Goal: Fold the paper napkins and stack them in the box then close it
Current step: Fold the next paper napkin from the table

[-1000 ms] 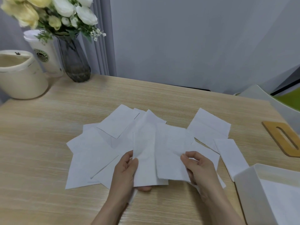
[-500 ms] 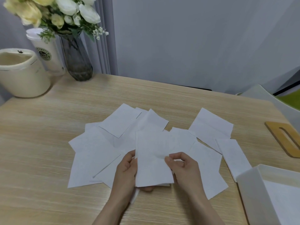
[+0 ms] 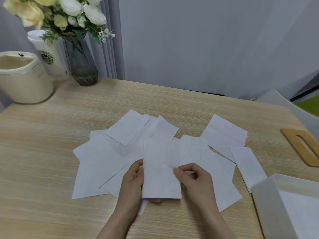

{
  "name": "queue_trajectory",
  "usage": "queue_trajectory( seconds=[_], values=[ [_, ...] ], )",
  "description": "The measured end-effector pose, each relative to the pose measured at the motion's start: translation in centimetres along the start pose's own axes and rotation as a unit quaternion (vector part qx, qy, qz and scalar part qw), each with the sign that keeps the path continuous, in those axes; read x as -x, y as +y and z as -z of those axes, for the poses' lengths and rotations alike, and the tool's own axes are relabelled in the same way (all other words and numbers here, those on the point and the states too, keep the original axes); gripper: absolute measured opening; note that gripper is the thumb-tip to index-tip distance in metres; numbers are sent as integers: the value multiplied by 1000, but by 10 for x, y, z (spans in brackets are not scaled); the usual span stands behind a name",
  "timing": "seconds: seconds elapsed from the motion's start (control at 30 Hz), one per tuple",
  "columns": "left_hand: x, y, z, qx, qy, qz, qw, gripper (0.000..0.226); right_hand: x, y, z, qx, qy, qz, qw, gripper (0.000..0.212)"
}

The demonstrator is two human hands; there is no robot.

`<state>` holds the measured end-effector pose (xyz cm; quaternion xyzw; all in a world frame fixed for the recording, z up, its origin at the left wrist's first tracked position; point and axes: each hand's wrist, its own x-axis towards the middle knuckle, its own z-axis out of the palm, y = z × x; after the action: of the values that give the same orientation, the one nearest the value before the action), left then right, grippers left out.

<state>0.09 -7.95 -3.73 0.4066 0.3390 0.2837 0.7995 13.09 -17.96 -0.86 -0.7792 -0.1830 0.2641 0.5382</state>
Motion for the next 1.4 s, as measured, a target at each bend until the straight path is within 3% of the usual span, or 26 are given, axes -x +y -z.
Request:
queue_trajectory(
  seconds=[0.3, 0.47, 0.6, 0.73, 0.87, 0.97, 1.13, 1.3, 1.4],
  values=[
    [5, 6, -4, 13, -1, 7, 1000, 16, 0, 1, -1, -83, -24, -19, 996, 11],
    [8, 7, -8, -9, 15, -19, 1000, 31, 2, 4, 0, -78, -41, -7, 996, 11],
    [7, 1, -7, -23, 26, -16, 999, 17, 5, 1, -2, -87, -45, 8, 995, 8],
    [9, -2, -9, -41, 25, -39, 998, 25, 8, -1, -4, -52, -41, 30, 997, 29],
    [11, -2, -20, -40, 0, -44, 998, 17, 14, -3, -11, -43, -65, 35, 996, 34],
    [14, -4, -28, -61, 10, -48, 997, 27, 17, -2, -16, -43, -70, 48, 995, 39],
    [18, -3, -36, -85, 17, -33, 996, 16, 15, 3, -16, -32, -80, 43, 995, 41],
    [17, -3, -38, -117, 39, -49, 991, 20, 14, 2, -13, -28, -94, 29, 995, 47],
    [14, -3, -38, -97, 73, -65, 990, 23, 15, 2, -10, -82, -90, 5, 993, 49]
  ],
)
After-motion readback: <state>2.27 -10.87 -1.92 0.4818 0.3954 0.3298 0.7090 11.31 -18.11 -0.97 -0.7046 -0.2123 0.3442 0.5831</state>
